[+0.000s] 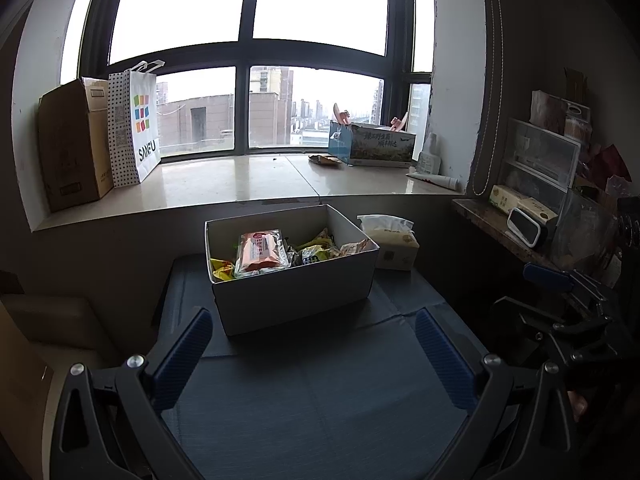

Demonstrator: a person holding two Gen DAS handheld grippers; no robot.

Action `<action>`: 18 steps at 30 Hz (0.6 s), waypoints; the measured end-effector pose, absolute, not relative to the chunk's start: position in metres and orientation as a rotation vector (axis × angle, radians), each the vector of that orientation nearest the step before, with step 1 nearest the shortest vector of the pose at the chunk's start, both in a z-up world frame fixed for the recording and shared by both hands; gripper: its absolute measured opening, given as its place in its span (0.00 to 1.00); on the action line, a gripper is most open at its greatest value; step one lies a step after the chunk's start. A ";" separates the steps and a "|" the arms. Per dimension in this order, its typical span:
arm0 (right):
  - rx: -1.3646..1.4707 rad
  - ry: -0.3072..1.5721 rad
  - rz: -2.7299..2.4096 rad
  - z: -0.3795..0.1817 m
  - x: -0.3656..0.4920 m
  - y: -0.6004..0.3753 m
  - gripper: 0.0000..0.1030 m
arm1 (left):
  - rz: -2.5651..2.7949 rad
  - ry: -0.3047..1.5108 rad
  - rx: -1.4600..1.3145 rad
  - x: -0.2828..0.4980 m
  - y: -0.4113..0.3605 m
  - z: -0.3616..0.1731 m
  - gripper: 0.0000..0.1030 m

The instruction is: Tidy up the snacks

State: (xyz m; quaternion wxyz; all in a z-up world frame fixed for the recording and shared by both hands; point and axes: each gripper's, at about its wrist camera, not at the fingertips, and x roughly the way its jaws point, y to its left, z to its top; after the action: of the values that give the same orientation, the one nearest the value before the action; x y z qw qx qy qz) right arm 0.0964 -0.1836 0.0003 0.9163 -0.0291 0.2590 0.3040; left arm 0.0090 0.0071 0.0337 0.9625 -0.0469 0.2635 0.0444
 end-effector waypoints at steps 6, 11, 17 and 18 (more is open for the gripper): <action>-0.061 0.534 0.627 -0.001 0.096 -0.183 1.00 | 0.088 0.531 -0.093 0.009 0.006 0.034 1.00; -0.062 0.535 0.628 -0.001 0.096 -0.184 1.00 | 0.086 0.537 -0.090 0.010 0.006 0.033 1.00; -0.063 0.539 0.628 -0.002 0.096 -0.183 1.00 | 0.084 0.541 -0.089 0.010 0.006 0.032 1.00; -0.063 0.540 0.629 -0.002 0.096 -0.183 1.00 | 0.084 0.543 -0.088 0.010 0.007 0.032 1.00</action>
State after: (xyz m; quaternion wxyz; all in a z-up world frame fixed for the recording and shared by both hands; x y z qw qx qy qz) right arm 0.0960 -0.1830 -0.0018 0.9148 -0.0306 0.2623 0.3056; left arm 0.0105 0.0065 0.0318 0.9616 -0.0436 0.2679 0.0413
